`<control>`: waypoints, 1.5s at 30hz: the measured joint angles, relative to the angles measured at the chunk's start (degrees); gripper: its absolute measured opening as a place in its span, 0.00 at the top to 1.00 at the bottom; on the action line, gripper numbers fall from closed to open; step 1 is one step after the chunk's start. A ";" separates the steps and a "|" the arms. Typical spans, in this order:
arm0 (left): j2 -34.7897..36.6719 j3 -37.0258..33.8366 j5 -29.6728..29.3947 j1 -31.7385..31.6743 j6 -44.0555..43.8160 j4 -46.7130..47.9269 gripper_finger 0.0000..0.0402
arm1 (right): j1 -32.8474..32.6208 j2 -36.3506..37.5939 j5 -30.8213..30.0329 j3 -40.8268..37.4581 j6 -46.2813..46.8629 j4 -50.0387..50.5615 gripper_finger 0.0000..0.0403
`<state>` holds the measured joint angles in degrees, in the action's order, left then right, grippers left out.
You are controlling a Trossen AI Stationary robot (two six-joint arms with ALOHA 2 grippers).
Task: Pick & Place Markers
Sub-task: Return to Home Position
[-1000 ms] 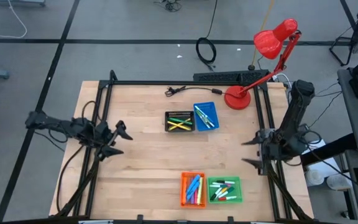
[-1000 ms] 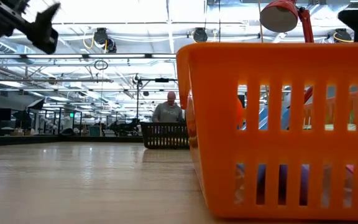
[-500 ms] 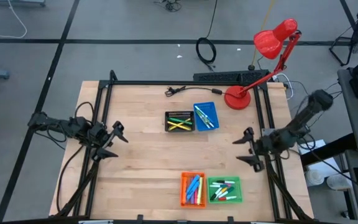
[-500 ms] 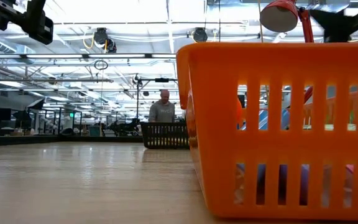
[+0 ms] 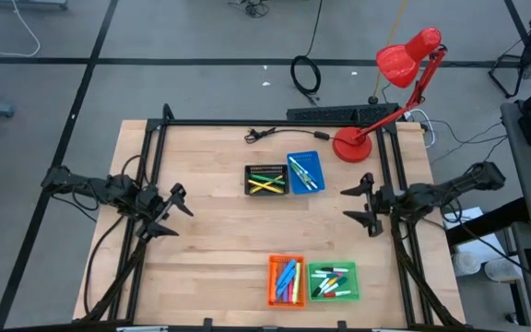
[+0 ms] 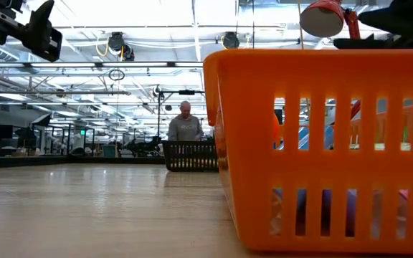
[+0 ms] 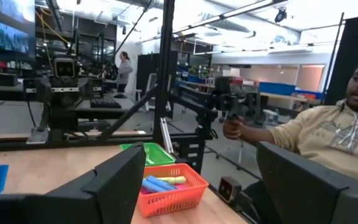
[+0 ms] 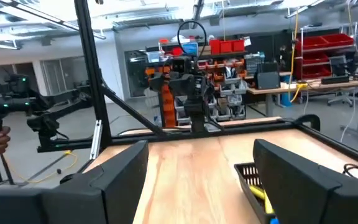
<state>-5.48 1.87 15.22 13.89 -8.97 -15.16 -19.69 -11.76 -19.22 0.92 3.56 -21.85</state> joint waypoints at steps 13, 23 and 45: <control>0.09 -0.02 2.64 -0.03 2.55 0.52 0.19 | 0.20 11.62 8.98 9.71 0.32 31.52 0.31; -0.09 -0.98 2.69 0.38 4.51 -1.87 0.23 | 0.22 11.58 7.41 9.51 0.54 33.32 0.31; -0.13 -0.98 -11.32 -1.62 3.89 7.74 0.21 | 0.22 11.57 7.10 9.57 -10.12 24.30 0.31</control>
<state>-5.61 0.89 3.90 12.27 -5.08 -7.42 -19.46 -0.19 -12.12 10.50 -6.56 2.45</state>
